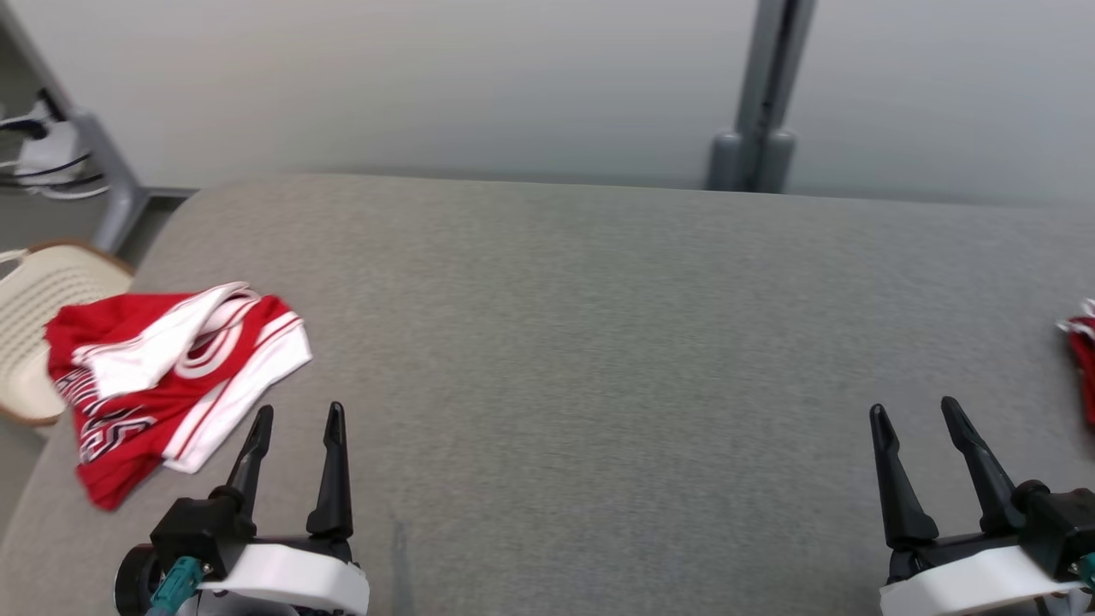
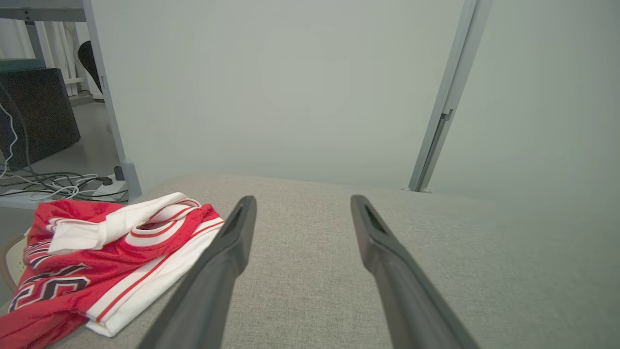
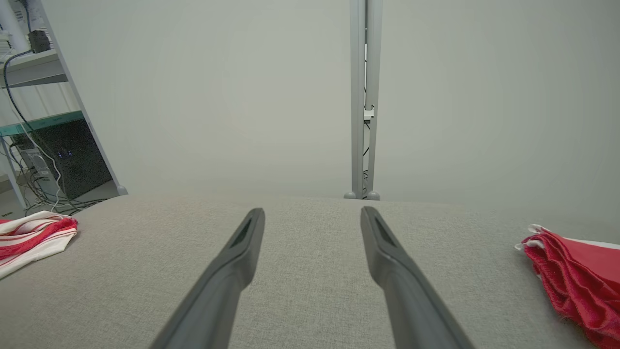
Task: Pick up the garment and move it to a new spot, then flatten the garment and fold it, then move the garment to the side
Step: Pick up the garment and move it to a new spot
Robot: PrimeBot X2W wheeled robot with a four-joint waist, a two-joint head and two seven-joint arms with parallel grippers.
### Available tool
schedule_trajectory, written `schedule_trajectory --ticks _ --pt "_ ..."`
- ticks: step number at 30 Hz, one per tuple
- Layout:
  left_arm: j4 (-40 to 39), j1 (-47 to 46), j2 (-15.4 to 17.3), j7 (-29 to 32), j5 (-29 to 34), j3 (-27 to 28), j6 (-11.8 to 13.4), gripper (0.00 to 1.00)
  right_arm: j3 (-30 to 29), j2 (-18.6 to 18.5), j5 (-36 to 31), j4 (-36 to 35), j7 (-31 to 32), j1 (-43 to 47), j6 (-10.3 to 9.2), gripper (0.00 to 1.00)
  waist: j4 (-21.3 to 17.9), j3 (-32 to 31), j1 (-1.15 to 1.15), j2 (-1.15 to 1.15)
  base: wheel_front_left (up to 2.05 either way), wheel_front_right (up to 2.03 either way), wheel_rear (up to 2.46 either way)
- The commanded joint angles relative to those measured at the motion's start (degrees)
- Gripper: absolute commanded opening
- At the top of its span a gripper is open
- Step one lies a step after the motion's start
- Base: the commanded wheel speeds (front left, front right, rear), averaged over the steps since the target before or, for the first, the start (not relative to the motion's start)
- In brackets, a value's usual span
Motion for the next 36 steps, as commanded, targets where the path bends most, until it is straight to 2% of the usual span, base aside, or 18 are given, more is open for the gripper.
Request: schedule_trajectory --ticks 1,9,18,31,36 --pt "0.25 -1.07 0.10 -0.36 -0.39 0.55 0.10 1.00 0.24 -0.15 -0.25 -0.48 0.35 -0.61 0.01 1.00 4.39 0.08 0.00 0.00 0.00 0.00 0.00" --pt "2.31 -3.73 -0.91 -0.95 0.57 1.66 -1.05 1.00 0.50 -0.19 0.00 -1.78 0.85 -0.71 0.01 1.00 12.94 -0.27 0.00 0.00 0.00 0.00 0.00" --pt "3.79 -3.28 -1.00 -0.98 1.82 3.17 -1.99 1.00 1.19 -0.19 0.35 -2.01 0.81 -0.09 0.01 1.00 17.02 -0.75 0.00 0.00 0.00 0.00 0.00" --pt "4.98 -4.73 -2.11 -0.99 3.27 5.13 -2.93 1.00 1.08 -0.19 -1.49 -3.20 2.30 -0.21 0.01 1.00 17.72 0.56 0.00 0.00 0.00 0.00 0.00" --pt "4.03 -9.36 -2.67 -0.98 3.85 8.35 -3.26 1.00 2.21 -1.16 -2.06 -5.25 3.61 -3.03 0.01 1.00 14.21 5.40 0.00 0.00 0.00 0.00 0.00"
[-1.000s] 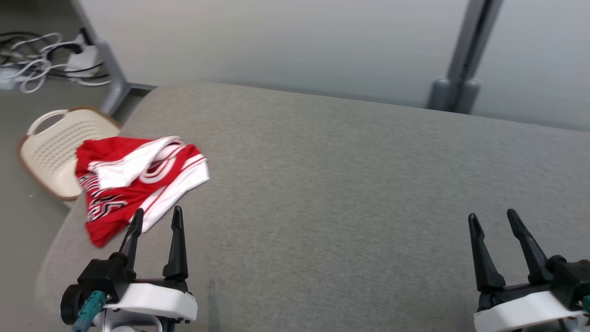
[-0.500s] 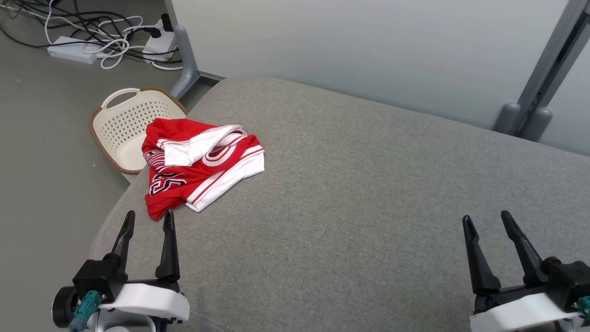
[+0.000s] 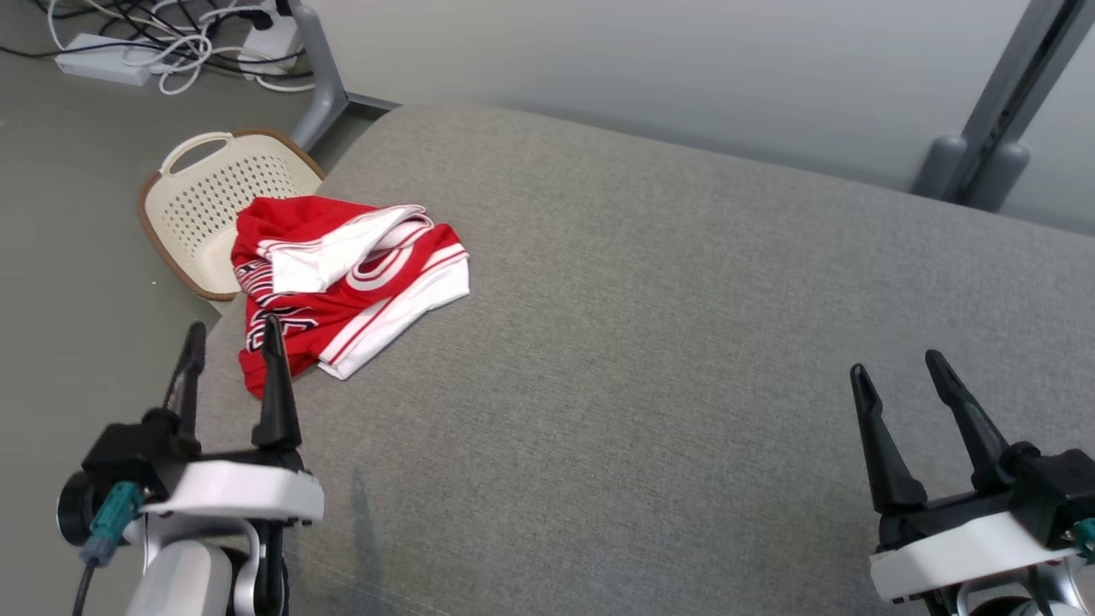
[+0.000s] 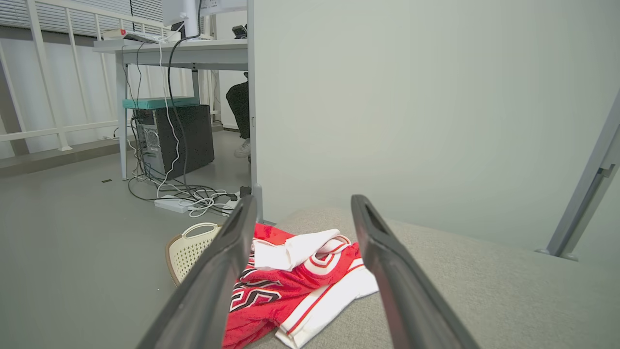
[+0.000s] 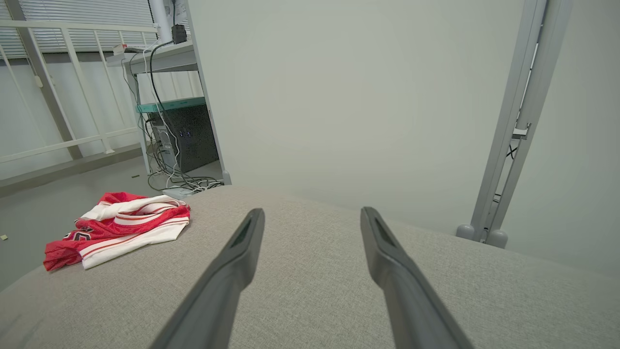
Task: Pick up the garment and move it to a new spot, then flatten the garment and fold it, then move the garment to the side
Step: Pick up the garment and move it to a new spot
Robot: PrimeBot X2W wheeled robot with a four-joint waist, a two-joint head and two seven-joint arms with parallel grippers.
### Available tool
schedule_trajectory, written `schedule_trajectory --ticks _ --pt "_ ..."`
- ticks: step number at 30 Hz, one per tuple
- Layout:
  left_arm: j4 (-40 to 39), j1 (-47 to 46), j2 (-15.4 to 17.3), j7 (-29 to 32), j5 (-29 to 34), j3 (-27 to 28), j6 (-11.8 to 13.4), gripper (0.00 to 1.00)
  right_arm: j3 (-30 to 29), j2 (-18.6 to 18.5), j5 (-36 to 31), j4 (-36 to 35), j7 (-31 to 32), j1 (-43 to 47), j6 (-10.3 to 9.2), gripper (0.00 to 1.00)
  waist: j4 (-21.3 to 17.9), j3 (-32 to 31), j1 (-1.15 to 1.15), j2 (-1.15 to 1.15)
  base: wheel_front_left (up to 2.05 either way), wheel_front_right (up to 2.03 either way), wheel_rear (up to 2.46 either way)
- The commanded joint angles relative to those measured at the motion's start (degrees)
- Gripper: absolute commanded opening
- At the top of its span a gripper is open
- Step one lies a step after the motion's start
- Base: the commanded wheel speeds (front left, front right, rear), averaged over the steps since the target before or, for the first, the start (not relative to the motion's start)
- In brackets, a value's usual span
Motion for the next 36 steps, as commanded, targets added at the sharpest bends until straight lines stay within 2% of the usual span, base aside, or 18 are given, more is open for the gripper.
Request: schedule_trajectory --ticks 1,8,17,21,25,26,27,28,32,36 --pt "-0.19 -2.65 -0.04 -0.04 0.70 0.99 -0.42 1.00 -0.23 -0.79 -0.26 -0.66 0.40 -1.06 -0.01 1.00 -2.71 3.23 0.00 0.00 0.00 0.00 0.00" --pt "5.76 -11.58 1.42 -0.02 -0.60 4.67 -2.19 1.00 0.78 -2.53 0.12 -2.60 0.88 -5.03 -0.01 1.00 -8.85 10.95 0.00 0.00 0.00 0.00 0.00" --pt "27.56 -21.45 5.44 2.59 -5.12 7.71 -6.37 1.00 1.33 -3.06 0.90 -1.54 -0.92 -9.06 -0.01 1.00 -15.28 17.94 0.00 0.00 0.00 0.00 0.00" --pt "36.59 -24.48 6.47 5.53 -6.36 7.97 -7.24 1.00 1.29 -3.08 1.15 -0.46 -1.84 -10.15 -0.01 1.00 -16.78 19.23 0.00 0.00 0.00 0.00 0.00" --pt "43.14 -26.67 7.14 5.43 -7.09 8.50 -7.33 1.00 1.07 -2.88 1.52 0.70 -2.67 -10.56 -0.01 1.00 -17.57 19.19 0.00 0.00 0.00 0.00 0.00" --pt "44.29 -26.91 7.22 5.00 -7.05 8.47 -7.41 0.75 1.06 -2.90 1.63 1.11 -2.71 -10.58 -0.01 1.00 -17.69 18.99 0.00 0.00 0.00 0.00 0.00" --pt "45.40 -27.10 7.31 4.45 -7.22 8.58 -7.59 0.29 1.13 -2.86 1.78 1.49 -2.85 -10.66 -0.01 1.00 -17.81 18.70 0.00 0.00 0.00 0.00 0.00" --pt "46.15 -27.17 7.59 3.65 -7.23 8.62 -7.76 0.00 1.09 -2.84 1.93 1.84 -3.09 -10.69 -0.01 1.00 -17.90 18.30 0.00 0.00 0.00 0.00 0.00" --pt "46.22 -26.68 8.36 0.62 -7.66 10.04 -8.10 0.00 0.54 -2.81 2.16 3.50 -4.07 -10.58 -0.01 1.00 -18.18 16.01 0.00 0.00 0.00 0.00 0.00" --pt "42.96 -25.21 8.67 -0.04 -6.37 10.75 -7.68 0.00 -0.13 -2.62 2.22 4.51 -4.60 -9.87 -0.01 1.00 -18.31 13.65 0.00 0.00 0.00 0.00 0.00"
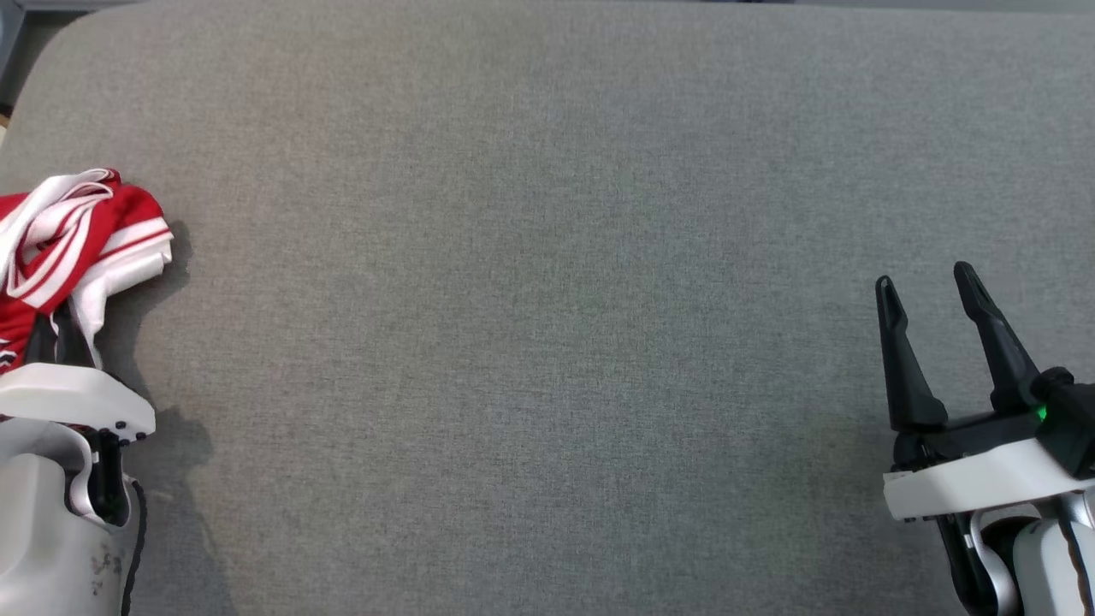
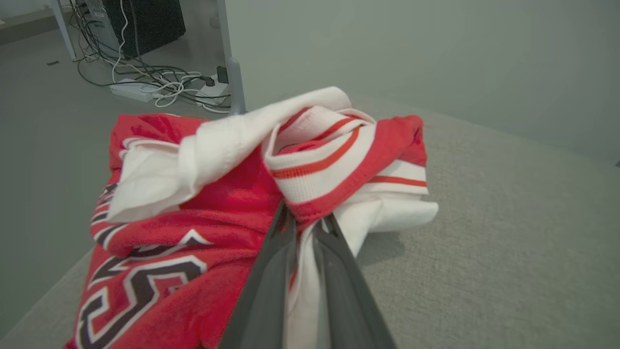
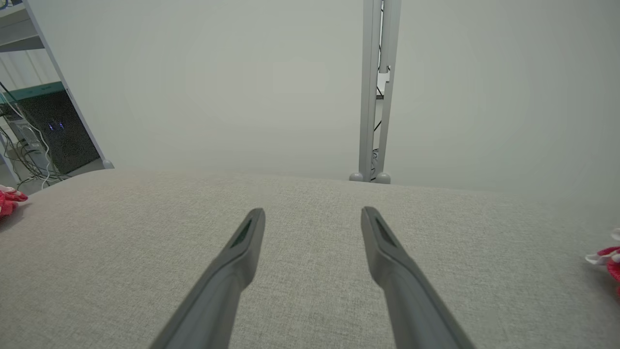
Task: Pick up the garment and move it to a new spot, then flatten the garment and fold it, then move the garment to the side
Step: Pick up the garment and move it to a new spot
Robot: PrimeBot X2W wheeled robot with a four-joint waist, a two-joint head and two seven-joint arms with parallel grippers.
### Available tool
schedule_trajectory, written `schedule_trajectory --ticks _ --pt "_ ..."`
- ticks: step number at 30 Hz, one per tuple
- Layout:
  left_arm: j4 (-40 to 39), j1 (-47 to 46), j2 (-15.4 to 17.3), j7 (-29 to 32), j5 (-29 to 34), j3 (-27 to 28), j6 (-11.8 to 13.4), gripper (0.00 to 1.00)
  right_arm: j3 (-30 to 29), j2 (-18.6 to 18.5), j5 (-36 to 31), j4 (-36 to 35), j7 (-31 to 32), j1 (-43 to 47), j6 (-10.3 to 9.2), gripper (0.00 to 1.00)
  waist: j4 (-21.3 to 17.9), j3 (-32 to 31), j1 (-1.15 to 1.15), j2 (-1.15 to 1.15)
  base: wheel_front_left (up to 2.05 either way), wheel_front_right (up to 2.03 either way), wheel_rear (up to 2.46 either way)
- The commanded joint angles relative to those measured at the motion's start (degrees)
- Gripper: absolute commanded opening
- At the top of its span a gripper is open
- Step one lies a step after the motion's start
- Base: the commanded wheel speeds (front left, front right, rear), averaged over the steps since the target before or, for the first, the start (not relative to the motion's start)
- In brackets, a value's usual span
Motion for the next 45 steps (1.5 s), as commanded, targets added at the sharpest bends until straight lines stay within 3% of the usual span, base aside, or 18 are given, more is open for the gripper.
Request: schedule_trajectory --ticks 1,8,14,24,30,37,45 --pt "-2.30 0.57 0.39 -0.31 0.74 0.59 0.41 0.00 -0.33 -0.04 0.16 0.50 -0.55 0.80 0.01 1.00 -0.10 -2.08 0.00 0.00 0.00 0.00 0.00" --pt "-20.39 10.59 -2.27 -0.32 5.31 2.59 1.67 0.00 -1.58 0.69 0.21 2.19 -0.67 3.58 0.01 1.00 -0.01 -8.89 0.00 0.00 0.00 0.00 0.00" --pt "-34.30 20.96 -4.36 0.25 8.19 0.64 3.20 0.00 -1.30 0.67 -0.18 2.27 0.10 6.03 0.01 1.00 -0.90 -13.13 0.00 0.00 0.00 0.00 0.00" --pt "-53.72 30.92 -8.18 7.64 9.81 -5.38 4.62 0.00 -2.94 1.01 -0.62 -0.13 1.23 7.72 0.01 1.00 -3.69 -13.31 0.00 0.00 0.00 0.00 0.00" --pt "-55.45 25.14 -9.51 9.64 10.89 -11.31 2.07 0.00 -2.40 1.52 0.15 -1.26 0.72 5.38 0.01 1.00 -8.59 -9.03 0.00 0.00 0.00 0.00 0.00" --pt "-51.54 14.56 -11.31 10.61 12.80 -20.17 -1.78 0.00 -2.40 2.42 1.38 1.14 -2.10 2.94 0.01 1.00 -16.41 -4.23 0.00 0.00 0.00 0.00 0.00" --pt "-43.86 7.47 -12.27 12.78 14.20 -26.74 -3.08 0.00 -0.85 2.92 3.70 5.06 -4.98 0.71 0.01 1.00 -23.45 -0.78 0.00 0.00 0.00 0.00 0.00"
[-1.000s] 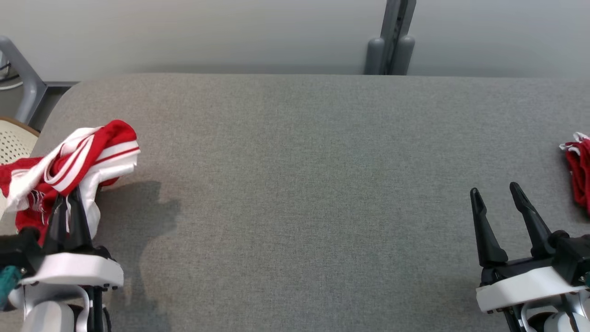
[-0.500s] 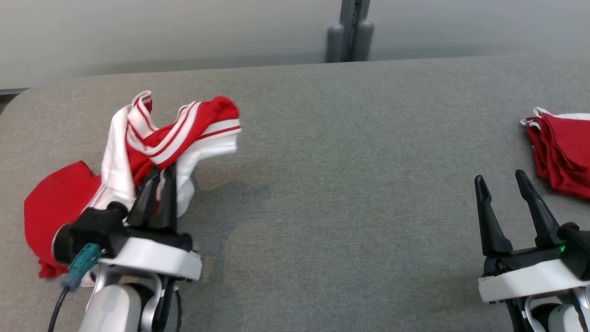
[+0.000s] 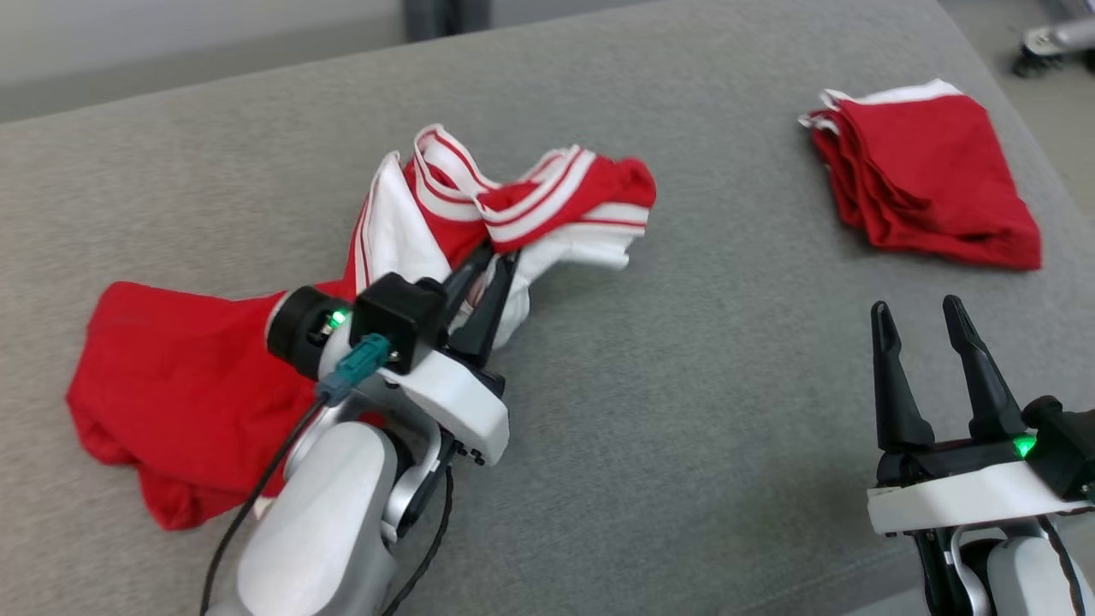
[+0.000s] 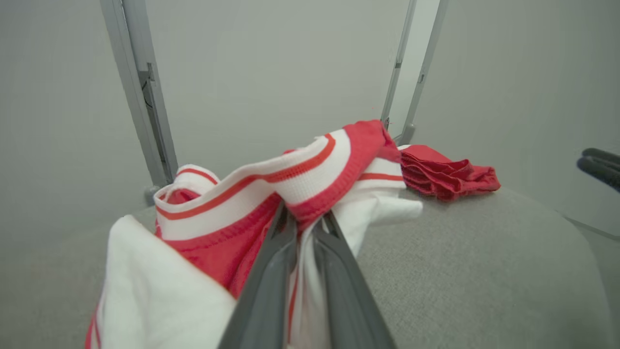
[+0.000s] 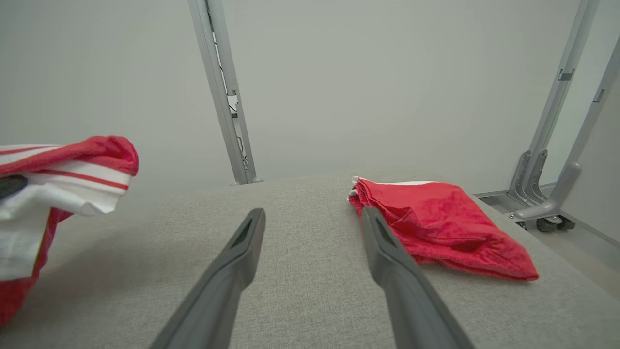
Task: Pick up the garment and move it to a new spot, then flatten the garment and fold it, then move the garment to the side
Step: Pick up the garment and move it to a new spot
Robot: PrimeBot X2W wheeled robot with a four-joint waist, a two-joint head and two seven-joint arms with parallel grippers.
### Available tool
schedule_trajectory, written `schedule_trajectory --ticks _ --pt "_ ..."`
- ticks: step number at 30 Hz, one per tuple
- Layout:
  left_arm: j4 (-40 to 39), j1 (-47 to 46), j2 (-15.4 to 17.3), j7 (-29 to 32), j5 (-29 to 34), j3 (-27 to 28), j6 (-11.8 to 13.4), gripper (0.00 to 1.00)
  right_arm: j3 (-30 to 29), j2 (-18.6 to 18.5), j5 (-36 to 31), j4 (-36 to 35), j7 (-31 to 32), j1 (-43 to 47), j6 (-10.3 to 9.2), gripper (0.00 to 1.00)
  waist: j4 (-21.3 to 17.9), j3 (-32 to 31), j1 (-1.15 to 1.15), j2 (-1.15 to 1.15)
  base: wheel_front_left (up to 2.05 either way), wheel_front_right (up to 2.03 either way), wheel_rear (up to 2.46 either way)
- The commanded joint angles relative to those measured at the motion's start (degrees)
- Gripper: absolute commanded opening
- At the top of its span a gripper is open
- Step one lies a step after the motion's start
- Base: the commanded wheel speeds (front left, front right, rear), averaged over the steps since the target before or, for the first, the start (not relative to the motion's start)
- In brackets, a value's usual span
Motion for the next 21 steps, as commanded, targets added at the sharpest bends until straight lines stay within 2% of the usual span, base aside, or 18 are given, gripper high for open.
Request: schedule_trajectory --ticks 1,5,6,7,14,17,21 --pt "1.74 -1.19 0.37 0.39 0.51 -0.66 -0.30 0.00 0.21 0.06 0.56 0.58 -0.78 -0.97 0.01 1.00 -3.96 3.01 0.00 0.00 0.00 0.00 0.00" --pt "6.18 -1.62 0.07 0.50 0.12 -3.31 -1.00 0.00 0.39 0.06 2.29 2.31 -1.66 -1.26 0.01 1.00 -5.05 3.76 0.00 0.00 0.00 0.00 0.00" --pt "6.84 -1.88 0.07 0.12 0.61 -4.17 -1.09 0.45 0.30 0.07 2.50 2.61 -1.92 -1.30 0.01 1.00 -4.96 3.91 0.00 0.00 0.00 0.00 0.00" --pt "7.49 -2.01 0.06 -0.12 0.74 -5.14 -1.51 1.00 0.19 0.06 2.60 2.85 -2.05 -1.41 0.01 1.00 -4.78 4.01 0.00 0.00 0.00 0.00 0.00" --pt "7.41 0.11 -0.11 -4.82 -1.90 -8.78 -2.64 1.00 -0.19 0.02 0.90 2.51 -2.42 -2.20 0.01 1.00 -1.29 2.70 0.00 0.00 0.00 0.00 0.00" --pt "5.53 1.37 0.59 -8.02 -2.37 -7.02 -0.54 1.00 -1.05 0.01 -0.88 1.99 -2.44 -1.98 0.01 1.00 2.03 1.06 0.00 0.00 0.00 0.00 0.00" --pt "3.67 2.96 1.87 -10.09 -3.39 -2.40 3.58 1.00 -1.35 -0.14 -1.94 1.04 -1.49 -1.28 0.01 1.00 5.32 -0.60 0.00 0.00 0.00 0.00 0.00"
